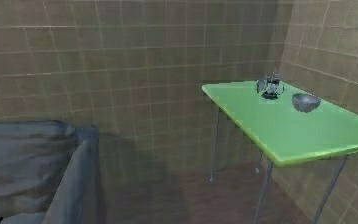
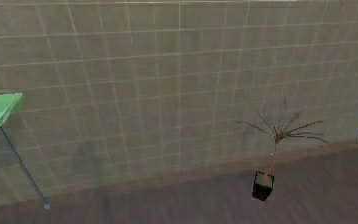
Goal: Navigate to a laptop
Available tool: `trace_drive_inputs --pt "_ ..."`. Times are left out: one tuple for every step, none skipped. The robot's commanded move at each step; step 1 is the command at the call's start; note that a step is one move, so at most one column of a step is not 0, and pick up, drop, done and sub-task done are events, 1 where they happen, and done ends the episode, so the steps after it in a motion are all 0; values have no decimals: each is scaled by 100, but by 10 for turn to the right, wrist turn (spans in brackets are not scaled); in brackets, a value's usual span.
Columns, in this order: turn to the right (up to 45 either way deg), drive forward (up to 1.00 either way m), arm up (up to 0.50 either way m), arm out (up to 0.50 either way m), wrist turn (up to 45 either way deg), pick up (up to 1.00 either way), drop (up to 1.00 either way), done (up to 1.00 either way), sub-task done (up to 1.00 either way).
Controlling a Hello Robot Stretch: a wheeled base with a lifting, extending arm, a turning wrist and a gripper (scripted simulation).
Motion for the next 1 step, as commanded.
trace_drive_inputs --pt "-450 0 0 0 0 0 0 0 0"
